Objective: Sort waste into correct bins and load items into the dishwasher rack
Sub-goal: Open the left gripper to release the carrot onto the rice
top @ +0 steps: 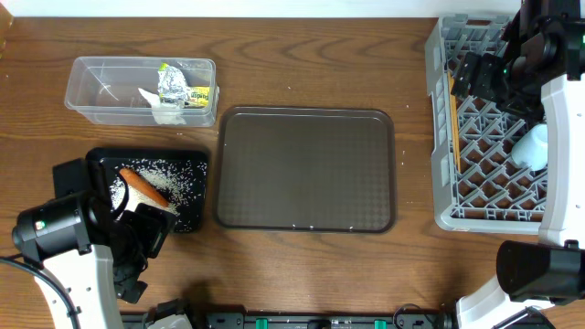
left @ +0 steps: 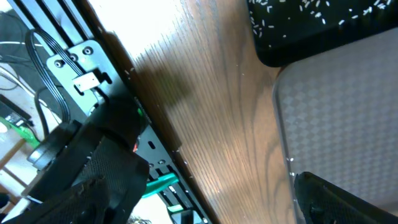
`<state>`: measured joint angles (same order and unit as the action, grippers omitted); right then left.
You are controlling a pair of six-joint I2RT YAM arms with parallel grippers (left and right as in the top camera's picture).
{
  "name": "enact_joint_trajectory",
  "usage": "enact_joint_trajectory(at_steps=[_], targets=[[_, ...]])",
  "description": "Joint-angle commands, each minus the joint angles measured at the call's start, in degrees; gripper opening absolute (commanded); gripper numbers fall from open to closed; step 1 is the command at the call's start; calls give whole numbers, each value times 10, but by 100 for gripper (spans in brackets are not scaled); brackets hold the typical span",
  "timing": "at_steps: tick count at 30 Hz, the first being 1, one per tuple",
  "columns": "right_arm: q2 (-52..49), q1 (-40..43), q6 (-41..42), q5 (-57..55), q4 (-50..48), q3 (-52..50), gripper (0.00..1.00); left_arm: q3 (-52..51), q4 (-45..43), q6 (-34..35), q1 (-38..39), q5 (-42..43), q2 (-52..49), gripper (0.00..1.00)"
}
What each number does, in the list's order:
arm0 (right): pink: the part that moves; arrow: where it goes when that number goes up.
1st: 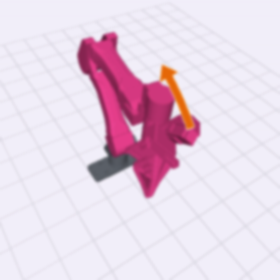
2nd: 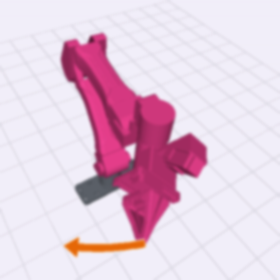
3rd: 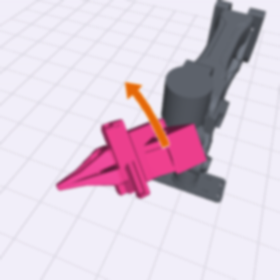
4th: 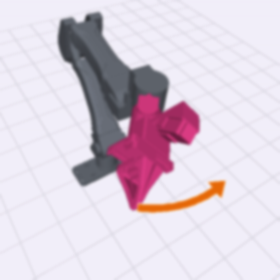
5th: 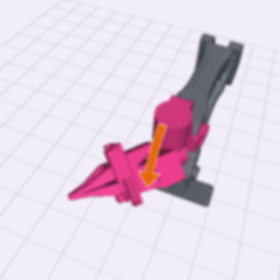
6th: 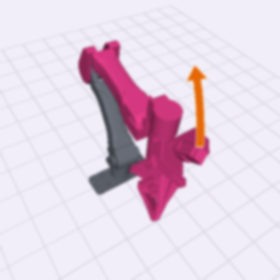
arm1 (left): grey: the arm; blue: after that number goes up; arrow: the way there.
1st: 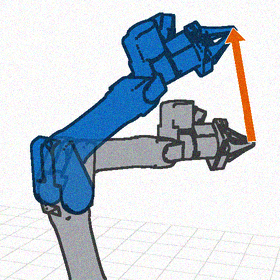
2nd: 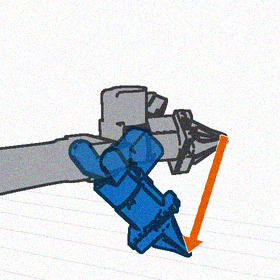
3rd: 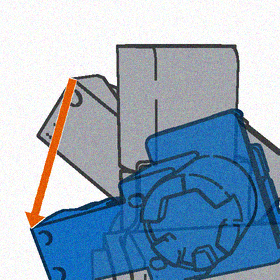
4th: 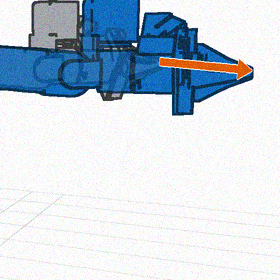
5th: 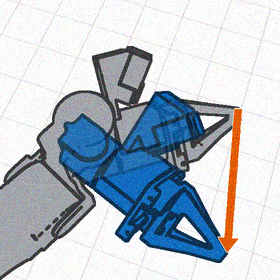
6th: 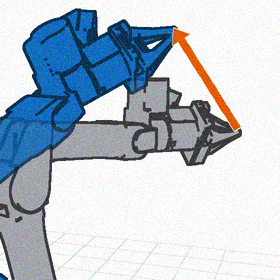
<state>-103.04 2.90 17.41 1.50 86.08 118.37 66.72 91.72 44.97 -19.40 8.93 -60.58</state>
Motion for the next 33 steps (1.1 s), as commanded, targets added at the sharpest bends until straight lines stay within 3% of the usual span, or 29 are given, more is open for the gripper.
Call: enact_joint_trajectory(at_steps=[1,13,26,33], targets=[[-3,0,6,0,1,0,99,-20,-11,-3,17,-22,16,98],[-3,0,6,0,1,0,99,-67,-83,-2,58,-22,45,98],[-3,0,6,0,1,0,99,-67,-83,-2,58,-20,45,98],[-3,0,6,0,1,0,99,-67,-85,-66,58,-21,45,98]])
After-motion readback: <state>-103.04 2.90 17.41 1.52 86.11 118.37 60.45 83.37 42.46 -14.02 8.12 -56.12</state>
